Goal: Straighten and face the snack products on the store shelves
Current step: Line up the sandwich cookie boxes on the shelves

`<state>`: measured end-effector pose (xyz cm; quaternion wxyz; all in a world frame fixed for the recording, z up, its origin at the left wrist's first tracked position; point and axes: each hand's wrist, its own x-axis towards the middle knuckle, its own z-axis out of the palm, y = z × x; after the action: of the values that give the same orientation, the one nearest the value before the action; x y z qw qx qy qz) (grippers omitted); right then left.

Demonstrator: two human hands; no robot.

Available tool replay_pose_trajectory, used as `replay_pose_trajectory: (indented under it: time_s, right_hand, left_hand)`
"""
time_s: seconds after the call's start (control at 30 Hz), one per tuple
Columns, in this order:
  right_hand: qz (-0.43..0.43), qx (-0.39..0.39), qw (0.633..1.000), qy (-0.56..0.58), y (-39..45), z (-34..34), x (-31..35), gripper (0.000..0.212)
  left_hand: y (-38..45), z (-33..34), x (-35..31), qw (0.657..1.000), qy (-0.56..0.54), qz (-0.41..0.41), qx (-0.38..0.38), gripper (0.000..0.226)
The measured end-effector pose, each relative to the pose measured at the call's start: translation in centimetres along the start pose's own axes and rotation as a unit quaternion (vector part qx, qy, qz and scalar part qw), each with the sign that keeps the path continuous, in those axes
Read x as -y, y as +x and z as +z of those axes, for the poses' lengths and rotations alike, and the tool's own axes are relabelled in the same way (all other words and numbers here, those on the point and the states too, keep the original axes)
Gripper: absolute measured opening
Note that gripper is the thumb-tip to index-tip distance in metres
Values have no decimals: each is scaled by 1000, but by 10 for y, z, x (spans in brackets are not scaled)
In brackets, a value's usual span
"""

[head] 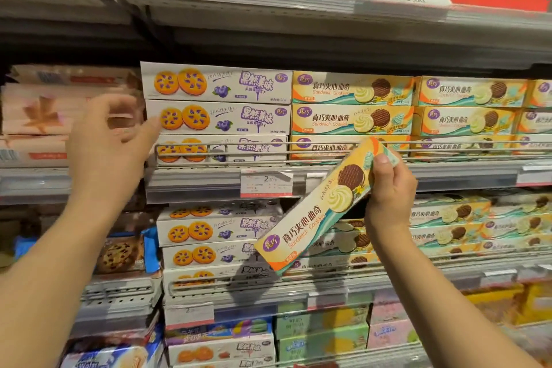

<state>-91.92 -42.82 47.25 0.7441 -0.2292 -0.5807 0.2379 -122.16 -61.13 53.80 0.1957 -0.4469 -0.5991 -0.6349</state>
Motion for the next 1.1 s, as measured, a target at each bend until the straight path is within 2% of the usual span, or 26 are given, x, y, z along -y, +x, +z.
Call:
replay_pose_trajectory:
  time_s: [0.07,0.17,0.23,0.33,0.4,0.47,0.57,0.67,0.77,0.87,0.93,1.03,1.1]
  right_hand:
    - [33,-26,998,40,-24,-14,-5,28]
    - [73,-51,995,42,-67,-33,-12,30]
    - [90,-79,992,46,-91,-40,-19,29]
    - [113,-111,987,20,-115,-38,-26,27]
    - [133,-126,983,-24,-126,-28,-27,28]
    - [143,-145,979,-31,-135,-20,-28,27]
    - [157,-145,977,-25,-151,-17,-26,39]
    - [169,-114,978,-39,-169,-22,-22,32]
    - [158,-98,981,-60,-180,-34,-21,27]
    - [139,-100,983,-72,-175,-53,-25,34]
    - [123,-99,982,-102,-160,-65,-30,21]
    - [89,-37,972,-214,-133,-87,-43,20]
    - [99,-9,970,-220,-116,-104,-51,19]
  left_hand:
    - [-39,-5,-8,999,3,42,9,21]
    - [-108,0,-12,992,35,48,115,13]
    - [-147,13,-2,983,9,-27,182,10]
    - [-189,36,20,947,-91,-203,231,7]
    - [-210,47,27,923,-138,-256,251,23]
    - [-224,52,32,918,-172,-273,230,33]
    - [-232,53,49,922,-182,-268,210,27]
    - [-237,54,64,924,-170,-251,235,29]
    - [-246,60,66,932,-164,-217,240,37]
    - [-255,69,48,944,-136,-170,248,54]
    - [-257,81,39,945,-129,-161,255,63]
    - [-255,101,27,948,-120,-157,251,75]
    - [-251,113,11,960,-95,-113,237,78]
